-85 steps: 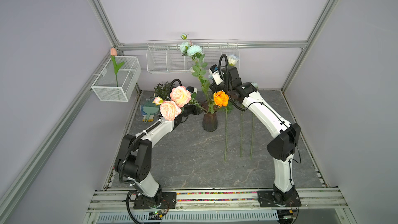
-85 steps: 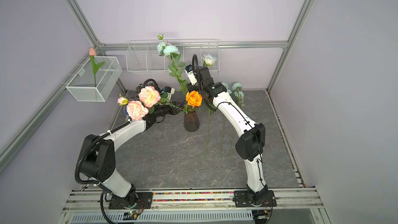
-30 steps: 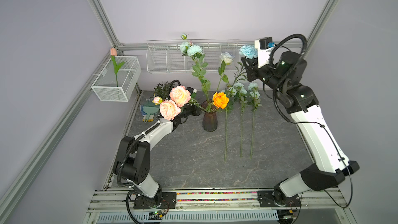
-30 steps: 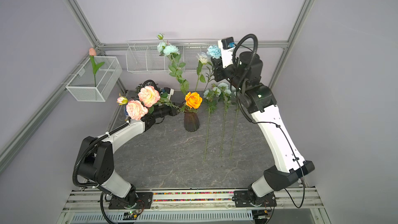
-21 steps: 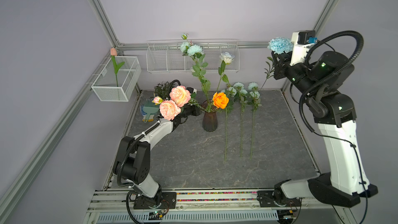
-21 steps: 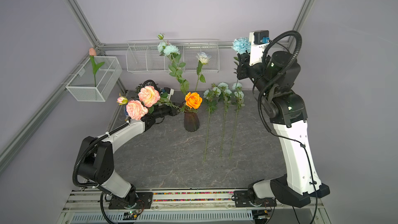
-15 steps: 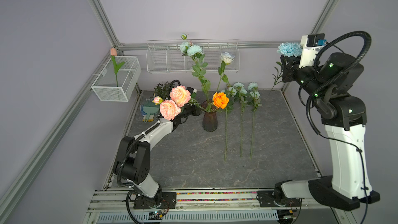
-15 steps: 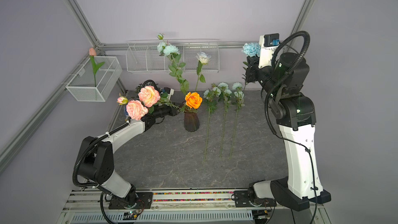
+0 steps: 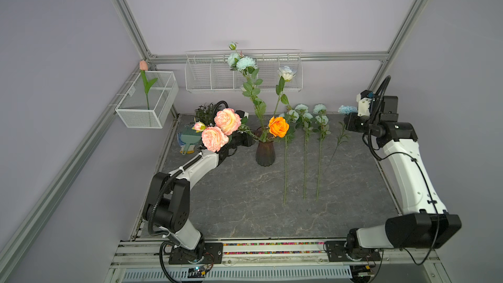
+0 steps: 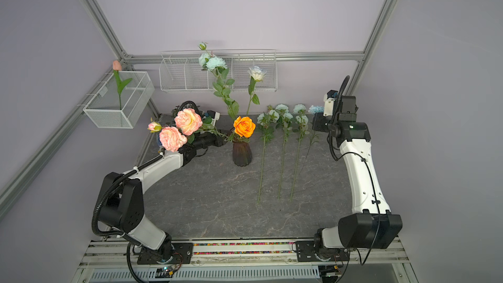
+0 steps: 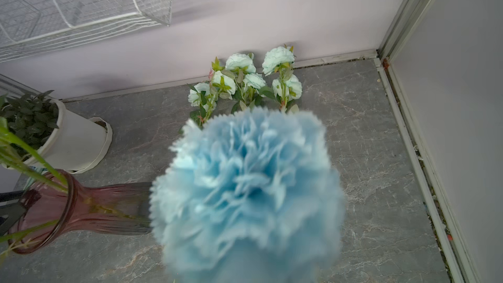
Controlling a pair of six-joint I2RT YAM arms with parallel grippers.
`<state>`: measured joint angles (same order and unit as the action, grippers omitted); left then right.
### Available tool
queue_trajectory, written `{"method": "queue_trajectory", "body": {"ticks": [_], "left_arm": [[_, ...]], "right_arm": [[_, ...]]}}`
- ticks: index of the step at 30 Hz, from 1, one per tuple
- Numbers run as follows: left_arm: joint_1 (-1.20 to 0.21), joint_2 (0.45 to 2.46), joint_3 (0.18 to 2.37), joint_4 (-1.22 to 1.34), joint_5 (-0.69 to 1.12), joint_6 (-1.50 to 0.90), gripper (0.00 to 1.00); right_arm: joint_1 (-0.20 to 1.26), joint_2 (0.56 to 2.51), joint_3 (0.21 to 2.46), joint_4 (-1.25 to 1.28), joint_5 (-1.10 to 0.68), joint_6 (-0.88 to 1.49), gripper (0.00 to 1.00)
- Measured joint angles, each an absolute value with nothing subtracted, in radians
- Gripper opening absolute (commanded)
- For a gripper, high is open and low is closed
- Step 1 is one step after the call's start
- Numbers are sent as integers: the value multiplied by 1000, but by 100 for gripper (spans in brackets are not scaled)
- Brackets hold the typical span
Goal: Pick out blue flowers from the vase
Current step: Place the flower at the center of the board.
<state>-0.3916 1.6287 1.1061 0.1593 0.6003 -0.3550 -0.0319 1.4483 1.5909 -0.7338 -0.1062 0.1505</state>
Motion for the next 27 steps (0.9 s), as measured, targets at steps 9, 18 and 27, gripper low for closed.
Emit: {"method": "queue_trajectory", "body": {"ticks": [9, 18, 27], "left_arm": [[-390, 1624, 1106, 150, 599, -347, 36], [-386, 1613, 1106, 128, 592, -336, 36], [-386, 1623, 1106, 146, 600, -340, 36]], "right_arm": [[-76, 1680, 1617, -688, -115, 126, 18], [-77, 1758, 1575, -643, -96, 126, 24], [10, 1695, 1214, -449, -24, 373, 44]]}}
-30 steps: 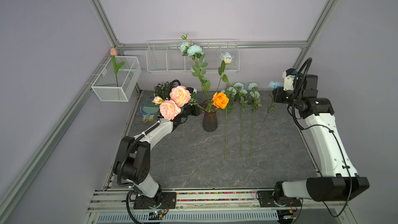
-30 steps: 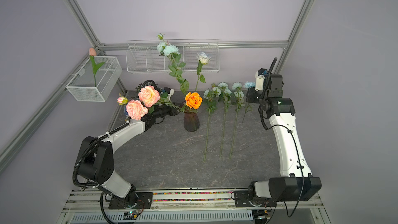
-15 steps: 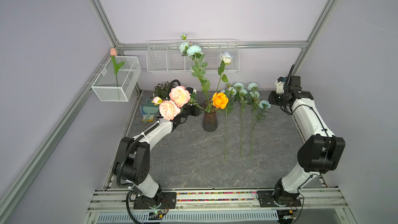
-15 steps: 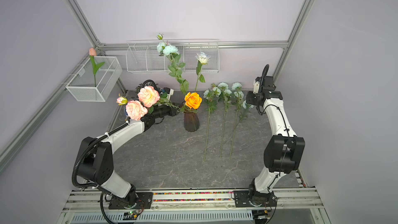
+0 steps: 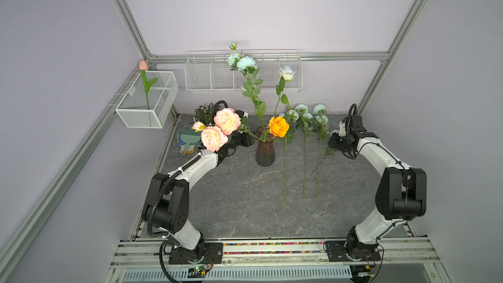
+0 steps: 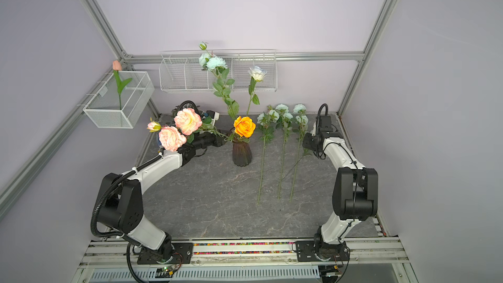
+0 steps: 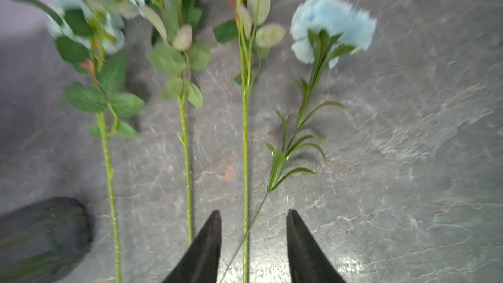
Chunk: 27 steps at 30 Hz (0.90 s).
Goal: Pick out blue flowers from the vase
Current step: Place the flower at the center of the board.
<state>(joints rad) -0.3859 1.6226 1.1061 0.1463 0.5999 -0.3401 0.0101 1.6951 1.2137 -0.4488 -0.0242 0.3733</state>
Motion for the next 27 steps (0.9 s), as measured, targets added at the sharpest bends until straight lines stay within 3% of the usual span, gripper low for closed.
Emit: {"method": "queue_trajectory", "body": {"ticks": [11, 27], "left_arm": [[-384, 1625, 1106, 151, 603, -339, 36], [-375, 1625, 1106, 152, 605, -337, 36]], "right_arm": [[52, 1841, 1184, -332, 105, 743, 41], [67, 1869, 1114, -233, 104, 852, 35]]}}
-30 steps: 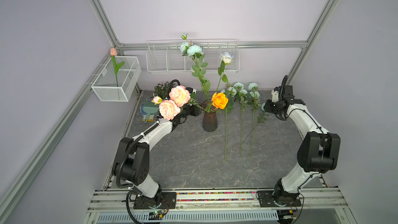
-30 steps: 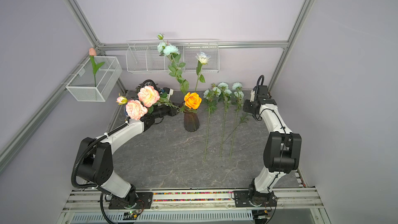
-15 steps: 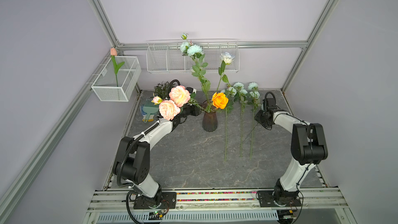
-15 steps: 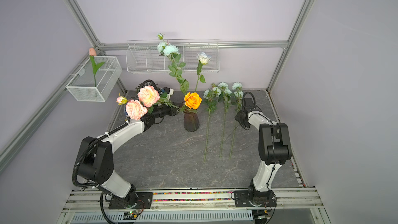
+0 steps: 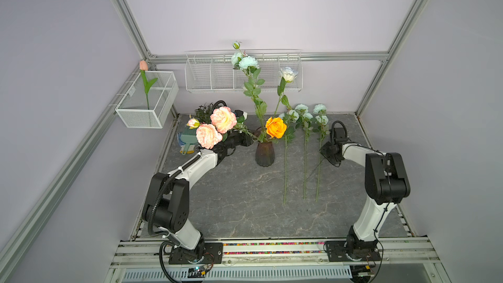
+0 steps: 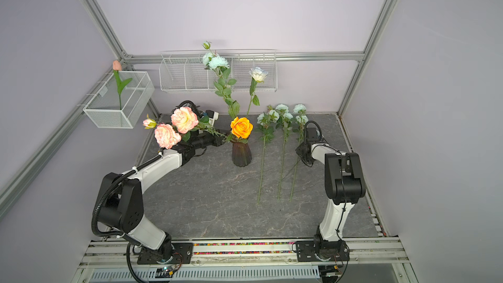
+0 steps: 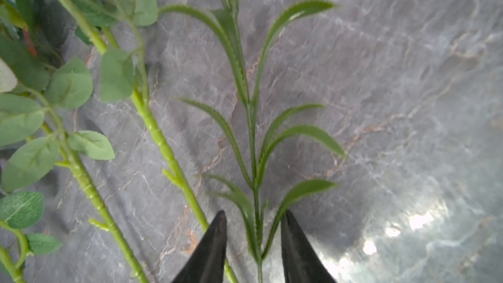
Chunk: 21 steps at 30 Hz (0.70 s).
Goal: Pick out blue flowers from the vase
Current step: Place the flower at the center of the board.
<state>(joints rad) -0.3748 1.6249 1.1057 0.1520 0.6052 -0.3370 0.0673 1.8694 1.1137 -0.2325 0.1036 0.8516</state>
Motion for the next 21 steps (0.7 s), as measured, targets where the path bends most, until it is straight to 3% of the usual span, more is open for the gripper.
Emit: {"method": "queue_trajectory", "body": {"ticks": [12, 15, 21], "left_arm": [[-375, 1625, 1101, 163, 607, -337, 36], [-375, 1625, 1101, 163, 606, -337, 36], [-374, 1625, 1101, 162, 607, -337, 36]], "right_arm": [[87, 1836, 1070, -227, 93, 876, 30], [89, 1841, 1072, -226, 81, 882, 18], [92, 1844, 1071, -222, 77, 886, 11]]}}
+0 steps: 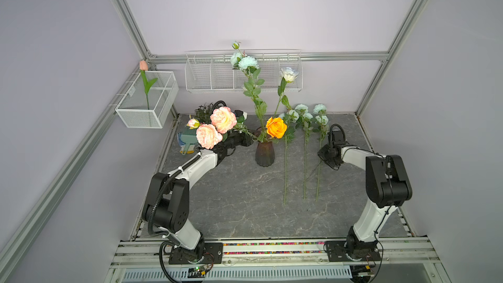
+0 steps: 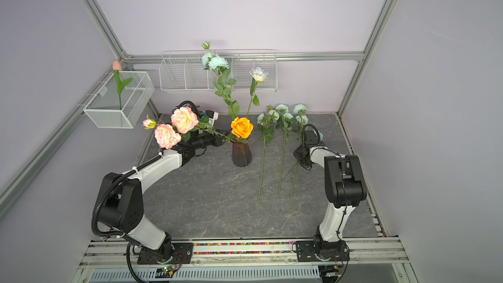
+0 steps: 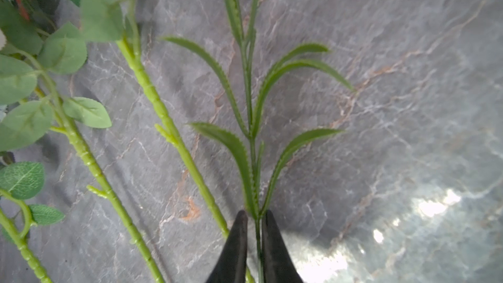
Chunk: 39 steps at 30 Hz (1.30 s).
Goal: Pick out blue flowers from the vase
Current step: Place the flower at the center of the board, then pick up the flower from the vase.
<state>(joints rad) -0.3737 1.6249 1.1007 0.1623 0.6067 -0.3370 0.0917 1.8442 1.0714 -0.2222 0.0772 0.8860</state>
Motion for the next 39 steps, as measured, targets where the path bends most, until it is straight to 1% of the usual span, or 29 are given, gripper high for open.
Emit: {"method": "queue_trajectory", "body": {"ticks": [3, 13, 19, 25, 28, 32, 36, 39], "left_arm": [[-374, 1625, 1101, 162, 607, -337, 36], [-373, 1625, 1101, 162, 607, -337, 36], [-373, 1624, 1101, 159, 606, -337, 36], [-373, 1623, 1101, 158, 606, -337, 36], [-373, 1623, 1101, 159, 606, -337, 36], [-373, 1623, 1101, 159, 606, -337, 36], [-373, 1623, 1101, 155, 605, -336, 36], [-373, 1616, 1101, 143, 598, -336, 36]], "right_arm": [[94, 1844, 1071, -224, 78, 879, 7], [93, 1820, 1075, -285, 79, 788, 7], [69, 1744, 1127, -364, 48, 643, 7], [-33, 1727, 1293, -469, -70, 431, 8], [-84, 1775, 1388, -527, -139, 331, 7], [-114, 1896, 1452, -564, -213, 227, 7], [-114, 2031, 1499, -594, -235, 147, 7], [-115, 2094, 1533, -612, -236, 99, 7]]}}
